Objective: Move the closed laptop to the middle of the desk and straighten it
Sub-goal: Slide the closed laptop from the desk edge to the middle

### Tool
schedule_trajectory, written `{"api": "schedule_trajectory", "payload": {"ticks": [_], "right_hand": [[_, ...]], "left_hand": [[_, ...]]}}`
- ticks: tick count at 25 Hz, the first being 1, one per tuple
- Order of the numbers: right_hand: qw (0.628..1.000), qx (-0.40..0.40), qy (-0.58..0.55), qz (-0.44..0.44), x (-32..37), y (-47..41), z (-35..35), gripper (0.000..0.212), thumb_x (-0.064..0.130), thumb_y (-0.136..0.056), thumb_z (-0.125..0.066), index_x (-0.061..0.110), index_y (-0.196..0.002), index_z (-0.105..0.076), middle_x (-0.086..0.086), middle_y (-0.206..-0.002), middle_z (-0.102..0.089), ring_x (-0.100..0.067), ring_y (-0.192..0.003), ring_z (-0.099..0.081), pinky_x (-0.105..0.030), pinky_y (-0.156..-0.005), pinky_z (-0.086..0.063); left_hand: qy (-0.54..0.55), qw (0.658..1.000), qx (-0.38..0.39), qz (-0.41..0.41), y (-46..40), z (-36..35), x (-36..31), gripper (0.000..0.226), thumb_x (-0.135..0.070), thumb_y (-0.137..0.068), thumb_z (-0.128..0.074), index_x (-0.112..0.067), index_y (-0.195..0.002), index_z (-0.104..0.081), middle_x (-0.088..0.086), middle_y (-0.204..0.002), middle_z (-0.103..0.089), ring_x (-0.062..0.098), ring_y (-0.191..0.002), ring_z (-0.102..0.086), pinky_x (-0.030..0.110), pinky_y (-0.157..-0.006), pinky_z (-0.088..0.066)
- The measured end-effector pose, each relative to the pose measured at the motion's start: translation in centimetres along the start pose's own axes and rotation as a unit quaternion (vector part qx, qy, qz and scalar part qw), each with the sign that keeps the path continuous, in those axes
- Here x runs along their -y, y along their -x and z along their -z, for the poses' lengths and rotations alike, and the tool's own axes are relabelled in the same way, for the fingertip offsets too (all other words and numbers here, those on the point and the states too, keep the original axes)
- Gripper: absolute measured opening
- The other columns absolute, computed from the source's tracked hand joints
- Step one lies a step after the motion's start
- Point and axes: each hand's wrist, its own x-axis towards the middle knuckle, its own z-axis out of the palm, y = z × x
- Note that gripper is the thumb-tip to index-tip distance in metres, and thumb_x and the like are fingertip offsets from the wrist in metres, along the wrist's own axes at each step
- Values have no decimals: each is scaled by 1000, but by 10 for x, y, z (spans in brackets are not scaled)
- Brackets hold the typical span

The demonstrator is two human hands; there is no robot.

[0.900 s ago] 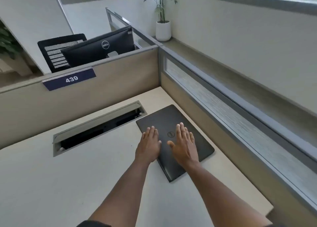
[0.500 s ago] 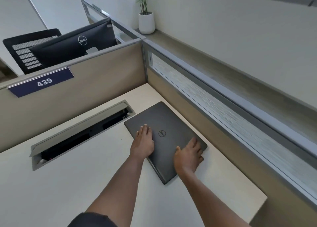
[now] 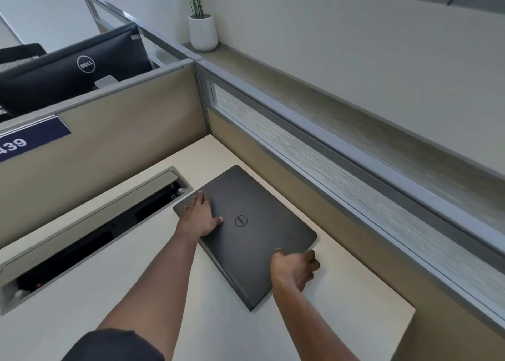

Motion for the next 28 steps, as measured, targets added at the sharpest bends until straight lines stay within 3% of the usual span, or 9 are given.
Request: {"api": "schedule_trajectory", "payload": {"ticks": [4,10,15,18,20,24,28], "right_hand": [[999,4,-1,-34,10,-6,-2,64,20,-82,-66,1,-135,-35,-20,-138,-36,-42,-122,-42,-52,-93,-49],[998,-20,-3,-57,13,-13,-6,59,15,-81,-65,0,-132,-38,-23,-135,-39,-43,-121,-42,-50,-93,-46],[992,-34,-65,-100,16,-28,-1,48,13,-83,-64,-3,-123,-45,-25,-132,-45,-44,-119,-49,-45,-91,-45],[985,-18,-110,-131,15,-44,4,45,15,-81,-67,-4,-118,-50,-25,-130,-50,-43,-113,-55,-43,-93,-49],[980,2,-133,-149,13,-52,6,47,15,-79,-66,-3,-119,-50,-23,-128,-53,-41,-110,-58,-44,-95,-51],[973,36,-172,-150,10,-58,7,48,14,-73,-63,-1,-117,-54,-17,-117,-60,-32,-88,-57,-35,-78,-48],[979,48,-145,-137,7,-57,9,47,16,-71,-61,0,-114,-55,-20,-120,-61,-34,-92,-61,-44,-88,-54]], "left_hand": [[-32,999,-6,15,-9,8,10,106,-64,-76,-66,-8,-153,-19,12,-164,-14,29,-151,-17,54,-116,-27],[-13,998,31,44,-25,15,20,131,-73,-60,-73,-7,-155,-11,16,-161,-19,32,-151,-19,55,-115,-27],[-44,996,19,73,-37,16,20,133,-81,-39,-74,-7,-142,-34,18,-146,-39,36,-139,-36,57,-105,-33],[-50,995,15,81,-40,15,22,139,-85,-31,-72,-6,-140,-38,16,-143,-43,35,-136,-38,56,-103,-33],[-33,995,13,92,-40,14,24,144,-85,-28,-73,-5,-142,-36,16,-146,-41,35,-136,-38,55,-103,-33],[-2,992,24,123,-29,11,31,153,-83,-29,-76,-2,-149,-24,16,-153,-35,34,-141,-33,52,-104,-33],[24,988,5,152,-2,-3,47,146,-85,-30,-74,-3,-143,-32,15,-148,-41,33,-137,-39,50,-102,-35]]}}
